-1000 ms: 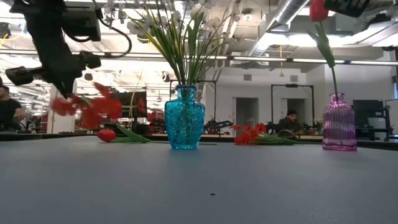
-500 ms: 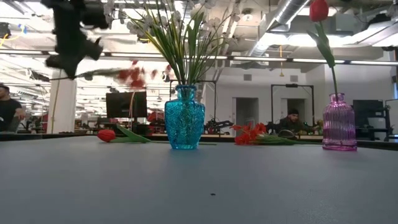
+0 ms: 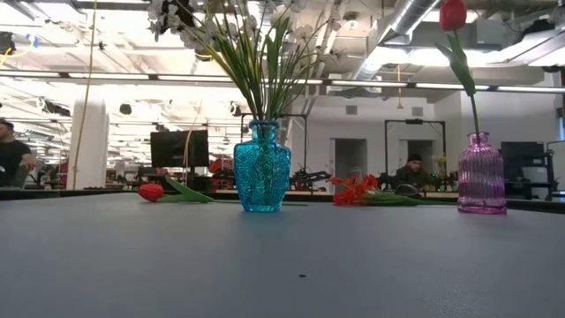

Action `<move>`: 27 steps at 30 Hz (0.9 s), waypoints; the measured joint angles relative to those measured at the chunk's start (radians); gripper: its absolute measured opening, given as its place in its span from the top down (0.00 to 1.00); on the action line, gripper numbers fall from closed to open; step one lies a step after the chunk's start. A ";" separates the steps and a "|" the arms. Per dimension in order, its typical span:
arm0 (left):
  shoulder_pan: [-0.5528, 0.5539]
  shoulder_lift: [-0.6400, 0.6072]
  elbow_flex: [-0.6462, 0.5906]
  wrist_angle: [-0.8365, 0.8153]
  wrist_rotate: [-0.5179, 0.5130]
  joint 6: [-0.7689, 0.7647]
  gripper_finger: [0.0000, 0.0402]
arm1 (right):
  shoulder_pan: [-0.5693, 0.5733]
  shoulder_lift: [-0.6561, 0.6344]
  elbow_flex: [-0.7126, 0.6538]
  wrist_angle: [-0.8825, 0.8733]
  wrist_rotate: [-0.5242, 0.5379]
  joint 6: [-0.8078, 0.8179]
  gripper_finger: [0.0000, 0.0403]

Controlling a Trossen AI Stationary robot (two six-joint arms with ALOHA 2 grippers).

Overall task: Sort flowers into vase by color
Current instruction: Put the left red flowers into the violet vase

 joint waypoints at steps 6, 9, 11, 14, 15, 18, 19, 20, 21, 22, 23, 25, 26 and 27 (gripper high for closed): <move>-0.066 0.119 0.192 0.200 0.171 -0.127 1.00 | -0.242 -0.014 0.000 0.204 -0.018 -0.186 0.54; -0.134 0.196 0.273 0.229 0.217 -0.153 1.00 | -0.364 0.002 0.000 0.316 -0.079 -0.194 0.54; -0.187 0.253 0.325 0.228 0.230 -0.149 1.00 | -0.441 0.024 0.000 0.373 -0.146 -0.194 0.54; -0.270 0.335 0.392 0.224 0.234 -0.134 1.00 | -0.539 0.061 0.011 0.420 -0.246 -0.191 0.53; -0.297 0.360 0.412 0.225 0.234 -0.127 1.00 | -0.565 0.073 0.023 0.425 -0.278 -0.191 0.53; -0.370 0.426 0.468 0.225 0.234 -0.115 1.00 | -0.616 0.114 0.067 0.429 -0.368 -0.194 0.52; -0.394 0.448 0.485 0.225 0.234 -0.109 1.00 | -0.627 0.129 0.084 0.429 -0.396 -0.199 0.51; -0.414 0.467 0.500 0.225 0.234 -0.100 1.00 | -0.634 0.145 0.102 0.429 -0.412 -0.199 0.50; -0.433 0.484 0.513 0.223 0.233 -0.089 1.00 | -0.639 0.161 0.121 0.428 -0.424 -0.202 0.49; -0.450 0.500 0.526 0.223 0.230 -0.076 1.00 | -0.643 0.174 0.137 0.428 -0.425 -0.206 0.48; -0.466 0.513 0.539 0.223 0.217 -0.061 1.00 | -0.646 0.188 0.154 0.428 -0.425 -0.212 0.48; -0.488 0.533 0.558 0.225 0.188 -0.047 1.00 | -0.650 0.210 0.186 0.427 -0.425 -0.239 0.47; -0.494 0.537 0.563 0.226 0.181 -0.047 1.00 | -0.653 0.222 0.204 0.428 -0.425 -0.258 0.47; -0.498 0.538 0.563 0.225 0.181 -0.046 1.00 | -0.653 0.234 0.221 0.429 -0.425 -0.276 0.47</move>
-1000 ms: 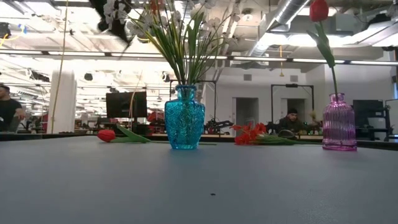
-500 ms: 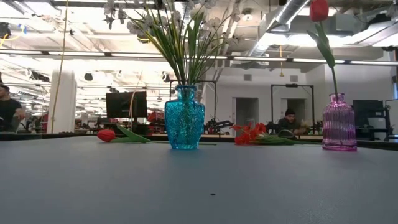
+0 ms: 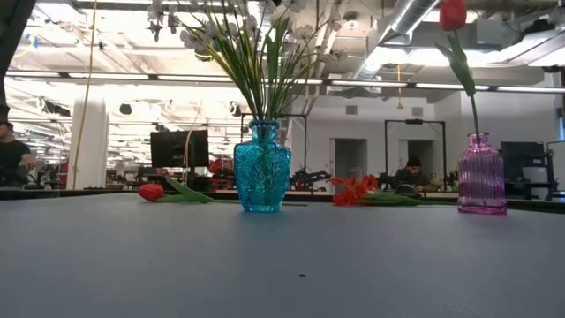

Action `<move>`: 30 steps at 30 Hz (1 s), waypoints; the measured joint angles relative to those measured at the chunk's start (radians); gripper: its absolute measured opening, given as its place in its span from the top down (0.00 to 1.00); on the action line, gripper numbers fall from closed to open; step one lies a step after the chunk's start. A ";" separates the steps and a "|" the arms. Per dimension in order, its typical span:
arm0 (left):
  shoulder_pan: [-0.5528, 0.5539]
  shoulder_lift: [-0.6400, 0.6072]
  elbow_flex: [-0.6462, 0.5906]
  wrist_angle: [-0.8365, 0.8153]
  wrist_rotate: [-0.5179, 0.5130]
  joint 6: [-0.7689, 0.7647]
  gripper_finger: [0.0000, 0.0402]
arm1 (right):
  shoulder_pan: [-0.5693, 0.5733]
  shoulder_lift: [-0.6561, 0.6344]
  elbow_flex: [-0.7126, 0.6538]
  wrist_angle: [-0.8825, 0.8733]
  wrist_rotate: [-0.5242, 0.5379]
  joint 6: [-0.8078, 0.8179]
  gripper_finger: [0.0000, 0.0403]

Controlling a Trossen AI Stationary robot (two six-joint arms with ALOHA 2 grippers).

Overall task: Sort flowers into vase by color
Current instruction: Put the left red flowers into the violet vase

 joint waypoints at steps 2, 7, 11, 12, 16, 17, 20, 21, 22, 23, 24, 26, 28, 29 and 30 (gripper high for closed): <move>-0.007 0.000 -0.008 0.004 -0.005 0.014 1.00 | 0.000 0.026 0.032 -0.003 0.000 -0.030 0.47; -0.011 0.001 -0.016 -0.006 -0.026 0.017 1.00 | 0.000 0.107 0.124 -0.062 0.000 -0.076 0.47; -0.011 0.000 -0.016 -0.010 -0.027 0.008 1.00 | 0.001 0.170 0.189 -0.081 0.000 -0.109 0.47; -0.011 0.000 -0.016 -0.018 -0.027 0.008 1.00 | 0.002 0.184 0.203 -0.084 0.001 -0.115 0.47; -0.011 0.000 -0.016 -0.046 -0.029 0.010 1.00 | 0.002 0.219 0.246 -0.081 0.001 -0.132 0.47; -0.011 0.000 -0.016 -0.056 -0.030 0.014 1.00 | 0.002 0.221 0.252 -0.085 0.001 -0.141 0.47; -0.011 0.000 -0.016 -0.073 -0.041 0.024 1.00 | 0.003 0.220 0.259 -0.094 0.001 -0.146 0.48; -0.010 0.000 -0.016 -0.076 -0.041 0.025 1.00 | 0.003 0.220 0.260 -0.093 0.001 -0.146 0.49; -0.009 0.000 -0.016 -0.076 -0.041 0.025 1.00 | 0.002 0.216 0.260 -0.096 0.001 -0.145 0.51; -0.008 0.000 -0.016 -0.075 -0.041 0.025 1.00 | 0.002 0.214 0.260 -0.101 0.005 -0.144 0.53; -0.008 0.000 -0.016 -0.075 -0.041 0.025 1.00 | 0.002 0.213 0.260 -0.105 0.017 -0.143 0.56; -0.008 0.000 -0.016 -0.075 -0.041 0.029 1.00 | 0.002 0.212 0.260 -0.112 0.030 -0.143 0.63; -0.007 0.000 -0.016 -0.075 -0.039 0.043 1.00 | 0.002 0.212 0.260 -0.122 0.030 -0.143 0.72; -0.007 0.000 -0.016 -0.075 -0.039 0.051 0.99 | 0.002 0.212 0.260 -0.128 0.030 -0.143 0.77; -0.007 0.000 -0.016 -0.075 -0.043 0.055 0.99 | 0.002 0.212 0.260 -0.134 0.030 -0.143 0.82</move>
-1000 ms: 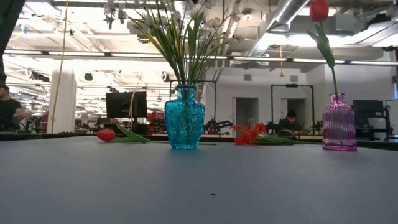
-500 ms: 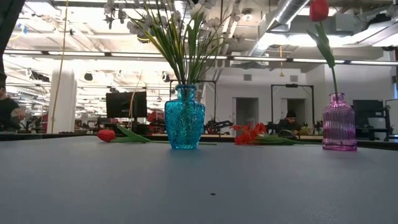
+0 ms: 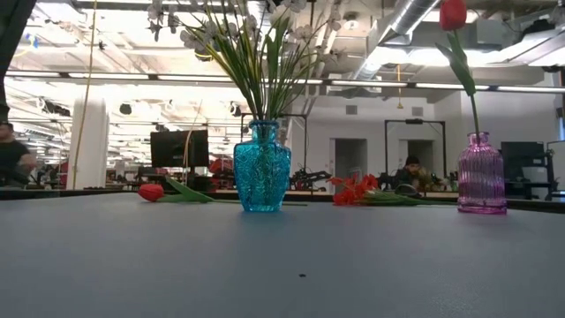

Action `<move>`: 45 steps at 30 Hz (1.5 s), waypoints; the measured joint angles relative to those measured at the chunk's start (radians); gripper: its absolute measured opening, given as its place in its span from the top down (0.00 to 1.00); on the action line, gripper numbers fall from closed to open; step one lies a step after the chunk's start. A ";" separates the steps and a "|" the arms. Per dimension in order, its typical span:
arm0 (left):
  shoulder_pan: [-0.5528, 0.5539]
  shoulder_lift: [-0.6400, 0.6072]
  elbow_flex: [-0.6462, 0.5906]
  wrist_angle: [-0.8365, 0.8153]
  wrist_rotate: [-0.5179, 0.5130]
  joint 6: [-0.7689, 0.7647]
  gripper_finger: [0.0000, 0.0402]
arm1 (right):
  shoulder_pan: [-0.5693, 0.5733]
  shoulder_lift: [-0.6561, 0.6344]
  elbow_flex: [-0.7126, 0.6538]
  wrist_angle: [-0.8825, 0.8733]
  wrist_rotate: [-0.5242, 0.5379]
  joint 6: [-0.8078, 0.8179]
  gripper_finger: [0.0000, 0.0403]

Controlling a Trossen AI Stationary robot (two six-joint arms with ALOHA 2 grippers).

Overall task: Sort flowers into vase by color
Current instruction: Put the left red flowers into the violet vase

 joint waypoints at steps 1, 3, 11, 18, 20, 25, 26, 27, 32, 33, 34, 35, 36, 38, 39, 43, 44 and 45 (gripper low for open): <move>0.000 0.000 0.000 -0.001 -0.006 0.001 0.98 | 0.000 0.000 0.000 -0.004 0.000 -0.002 0.86; -0.001 0.000 0.000 -0.010 -0.016 0.005 0.94 | 0.000 -0.013 0.000 -0.028 0.000 -0.013 0.93; 0.033 -0.070 -0.001 -0.068 -0.033 0.059 0.73 | -0.021 -0.172 0.001 -0.279 0.077 -0.069 0.93; 0.127 -0.185 -0.001 -0.168 -0.038 0.056 0.67 | -0.015 -0.338 -0.015 -0.565 0.211 -0.085 0.93; 0.162 -0.222 -0.020 -0.187 0.015 0.056 0.68 | 0.005 -0.410 -0.054 -0.581 0.266 -0.093 0.93; 0.217 -0.345 -0.170 -0.197 0.093 0.030 0.69 | 0.048 -0.618 -0.214 -0.581 0.453 -0.028 0.93; 0.220 -0.373 -0.214 -0.191 0.088 0.029 0.69 | 0.053 -0.663 -0.253 -0.582 0.484 -0.011 0.93; 0.222 -0.405 -0.264 -0.181 0.085 0.029 0.69 | 0.057 -0.703 -0.286 -0.586 0.514 0.004 0.93; 0.222 -0.593 -0.582 -0.003 0.093 -0.016 0.69 | 0.078 -0.897 -0.435 -0.608 0.576 0.100 0.93; 0.222 -0.633 -0.653 0.057 0.092 -0.036 0.69 | 0.081 -0.926 -0.463 -0.608 0.576 0.114 0.93; 0.222 -0.675 -0.726 0.133 0.087 -0.060 0.69 | 0.082 -0.952 -0.488 -0.608 0.576 0.129 0.93; 0.222 -0.716 -0.793 0.202 0.076 -0.090 0.69 | 0.085 -0.977 -0.513 -0.602 0.576 0.140 0.93; 0.222 -0.755 -0.863 0.275 0.059 -0.118 0.69 | 0.086 -1.002 -0.541 -0.597 0.577 0.153 0.93; 0.222 -0.825 -0.977 0.397 0.039 -0.169 0.69 | 0.086 -1.039 -0.594 -0.584 0.577 0.168 0.93; 0.222 -0.856 -1.026 0.453 0.032 -0.186 0.69 | 0.086 -1.057 -0.622 -0.563 0.576 0.172 0.93; 0.222 -0.937 -1.155 0.547 0.012 -0.265 0.69 | 0.086 -1.110 -0.729 -0.485 0.575 0.182 0.93; 0.222 -0.952 -1.170 0.547 0.005 -0.280 0.69 | 0.086 -1.122 -0.755 -0.471 0.575 0.193 0.93; 0.222 -0.964 -1.179 0.543 -0.003 -0.292 0.69 | 0.086 -1.132 -0.776 -0.470 0.572 0.202 0.93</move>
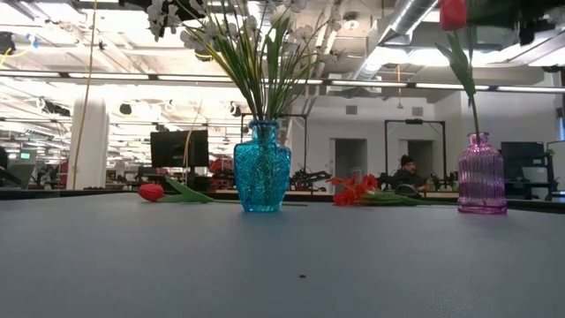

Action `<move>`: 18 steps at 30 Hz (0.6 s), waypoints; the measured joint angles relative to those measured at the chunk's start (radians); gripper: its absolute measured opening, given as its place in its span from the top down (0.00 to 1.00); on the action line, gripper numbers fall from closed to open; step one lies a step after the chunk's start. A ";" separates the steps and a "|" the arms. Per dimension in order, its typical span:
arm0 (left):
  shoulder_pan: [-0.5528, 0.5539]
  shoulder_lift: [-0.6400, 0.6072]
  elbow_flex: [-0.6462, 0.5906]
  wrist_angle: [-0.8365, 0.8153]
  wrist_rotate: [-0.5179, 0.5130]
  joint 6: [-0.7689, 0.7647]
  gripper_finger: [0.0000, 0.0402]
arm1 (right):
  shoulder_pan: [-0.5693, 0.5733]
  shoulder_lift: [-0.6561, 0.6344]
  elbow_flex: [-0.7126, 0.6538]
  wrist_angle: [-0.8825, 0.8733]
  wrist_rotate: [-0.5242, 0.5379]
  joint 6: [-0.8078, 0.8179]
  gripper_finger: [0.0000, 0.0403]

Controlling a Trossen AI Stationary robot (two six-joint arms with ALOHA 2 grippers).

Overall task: Sort flowers into vase by color
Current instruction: Put the left red flowers into the violet vase

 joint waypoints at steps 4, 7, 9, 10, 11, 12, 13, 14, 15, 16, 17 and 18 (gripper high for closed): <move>0.000 -0.029 -0.008 -0.008 -0.008 -0.020 0.69 | 0.000 -0.030 -0.064 -0.011 -0.029 0.025 0.93; 0.000 -0.040 -0.008 -0.011 -0.012 -0.026 0.69 | 0.000 -0.044 -0.064 -0.017 -0.028 0.027 0.93; 0.000 -0.044 -0.008 -0.010 -0.017 -0.037 0.69 | 0.000 -0.051 -0.064 -0.027 -0.028 0.027 0.93; 0.000 -0.045 -0.008 -0.012 -0.018 -0.045 0.69 | 0.000 -0.051 -0.065 -0.039 -0.028 0.026 0.93; 0.000 -0.045 -0.008 -0.012 -0.018 -0.048 0.69 | 0.000 -0.053 -0.065 -0.050 -0.028 0.027 0.93; 0.000 -0.045 -0.008 -0.012 -0.017 -0.052 0.69 | 0.000 -0.056 -0.064 -0.064 -0.027 0.027 0.93; 0.000 -0.045 -0.008 -0.013 -0.016 -0.057 0.69 | 0.000 -0.058 -0.065 -0.079 -0.023 0.027 0.93; 0.000 -0.045 -0.008 -0.014 -0.014 -0.065 0.69 | 0.000 -0.058 -0.065 -0.086 -0.020 0.026 0.93; 0.000 -0.045 -0.008 -0.017 -0.014 -0.072 0.69 | 0.000 -0.059 -0.070 -0.080 -0.019 0.025 0.93; 0.000 -0.045 -0.008 -0.020 -0.014 -0.073 0.69 | 0.000 -0.059 -0.076 -0.074 -0.019 0.020 0.93; 0.000 -0.045 -0.008 -0.020 -0.014 -0.074 0.69 | 0.000 -0.059 -0.082 -0.072 -0.018 0.019 0.93; 0.000 -0.045 -0.008 -0.019 -0.013 -0.074 0.69 | 0.000 -0.058 -0.088 -0.065 -0.018 0.013 0.93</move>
